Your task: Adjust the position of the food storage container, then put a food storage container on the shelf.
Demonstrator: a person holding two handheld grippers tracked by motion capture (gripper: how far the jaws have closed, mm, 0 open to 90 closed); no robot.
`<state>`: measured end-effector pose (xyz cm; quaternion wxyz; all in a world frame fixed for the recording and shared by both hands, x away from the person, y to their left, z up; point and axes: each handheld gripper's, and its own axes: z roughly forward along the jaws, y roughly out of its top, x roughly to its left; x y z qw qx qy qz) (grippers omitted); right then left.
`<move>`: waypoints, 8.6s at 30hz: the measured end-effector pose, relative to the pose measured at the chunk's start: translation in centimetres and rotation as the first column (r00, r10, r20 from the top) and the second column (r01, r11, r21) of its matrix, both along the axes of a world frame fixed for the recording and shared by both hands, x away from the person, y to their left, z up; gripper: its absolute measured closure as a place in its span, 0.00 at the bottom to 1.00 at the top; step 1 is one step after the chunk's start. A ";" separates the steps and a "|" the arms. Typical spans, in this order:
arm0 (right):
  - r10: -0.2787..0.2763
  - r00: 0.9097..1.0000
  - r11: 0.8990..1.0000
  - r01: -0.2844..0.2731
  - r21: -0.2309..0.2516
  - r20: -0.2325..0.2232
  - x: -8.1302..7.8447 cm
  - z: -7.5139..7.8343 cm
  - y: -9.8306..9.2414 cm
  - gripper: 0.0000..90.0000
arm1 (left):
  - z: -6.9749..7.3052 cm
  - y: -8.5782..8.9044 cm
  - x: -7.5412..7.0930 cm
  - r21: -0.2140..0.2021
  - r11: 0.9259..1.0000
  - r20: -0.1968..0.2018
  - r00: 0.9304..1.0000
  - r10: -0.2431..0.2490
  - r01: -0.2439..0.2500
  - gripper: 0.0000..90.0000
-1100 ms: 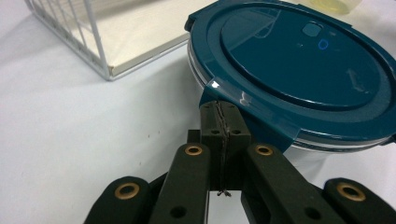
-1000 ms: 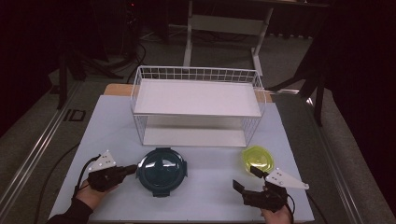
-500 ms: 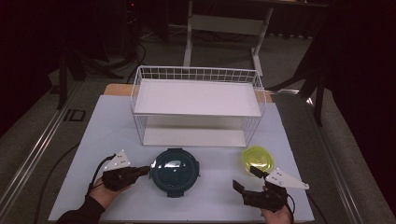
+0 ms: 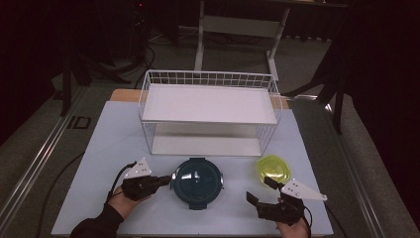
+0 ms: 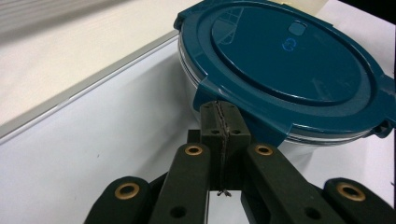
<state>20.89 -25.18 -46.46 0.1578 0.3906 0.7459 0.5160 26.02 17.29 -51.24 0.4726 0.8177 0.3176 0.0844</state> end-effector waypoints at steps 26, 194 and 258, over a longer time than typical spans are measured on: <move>0.103 0.994 0.995 -0.104 -0.015 -0.025 0.4 0.1 0.8 0.15 | 1.8 -0.5 -0.1 -0.063 0.998 -0.033 0.999 -0.001 -0.001 0.81; 0.159 0.800 0.933 0.070 0.353 -0.579 22.3 15.8 3.9 0.63 | 19.7 -2.3 15.1 -0.345 0.881 -0.506 0.855 0.116 -0.324 0.63; 0.049 0.956 0.996 -0.025 0.087 -0.290 15.0 13.3 7.8 1.00 | 11.2 -2.4 0.8 -0.286 0.953 -0.010 0.995 0.098 -0.097 0.03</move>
